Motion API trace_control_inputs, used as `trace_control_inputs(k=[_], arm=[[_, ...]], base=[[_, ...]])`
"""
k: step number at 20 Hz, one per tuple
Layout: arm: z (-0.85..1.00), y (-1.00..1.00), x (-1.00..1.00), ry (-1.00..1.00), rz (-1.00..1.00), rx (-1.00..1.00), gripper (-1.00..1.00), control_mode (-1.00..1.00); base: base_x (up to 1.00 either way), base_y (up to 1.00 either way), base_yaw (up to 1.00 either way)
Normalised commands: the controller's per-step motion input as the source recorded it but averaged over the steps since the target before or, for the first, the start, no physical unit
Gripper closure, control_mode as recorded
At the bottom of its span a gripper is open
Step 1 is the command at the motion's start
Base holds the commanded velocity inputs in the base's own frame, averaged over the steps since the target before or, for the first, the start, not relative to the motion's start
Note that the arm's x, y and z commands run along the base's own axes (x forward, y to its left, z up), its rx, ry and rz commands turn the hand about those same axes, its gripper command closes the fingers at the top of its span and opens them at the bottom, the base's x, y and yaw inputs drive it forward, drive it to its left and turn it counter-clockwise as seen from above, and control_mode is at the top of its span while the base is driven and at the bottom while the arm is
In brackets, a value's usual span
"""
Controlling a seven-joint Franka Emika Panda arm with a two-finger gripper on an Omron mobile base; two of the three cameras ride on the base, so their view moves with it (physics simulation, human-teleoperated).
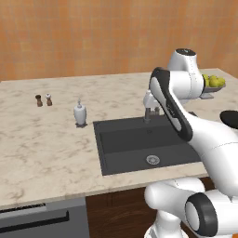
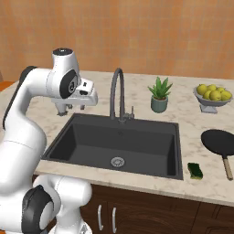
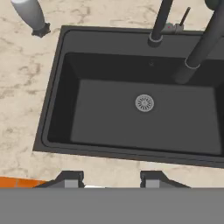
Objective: Pick the pan and sponge and place them into the sink. Then turn on the water.
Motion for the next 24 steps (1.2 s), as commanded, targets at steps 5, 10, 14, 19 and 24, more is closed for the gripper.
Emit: trace_control_inputs(k=[5, 10, 14, 19, 24], arm=[[0.00, -0.44, -0.23, -0.02, 0.00, 0.01, -1.00, -1.00], [-0.01, -0.93, -0.43, -0.04, -0.01, 0.07, -1.00, -1.00], [-0.12, -1.00, -0.34, 0.00, -0.04, 0.06, -1.00, -1.00], [-0.28, -0.98, -0.24, 0.00, -0.05, 0.01, -1.00, -1.00], [-0.28, -0.96, -0.11, 0.00, -0.04, 0.00, -1.00, -1.00]], base=[[0.00, 0.00, 0.00], [0.00, 0.00, 0.00], [0.00, 0.00, 0.00], [0.00, 0.00, 0.00], [0.00, 0.00, 0.00]])
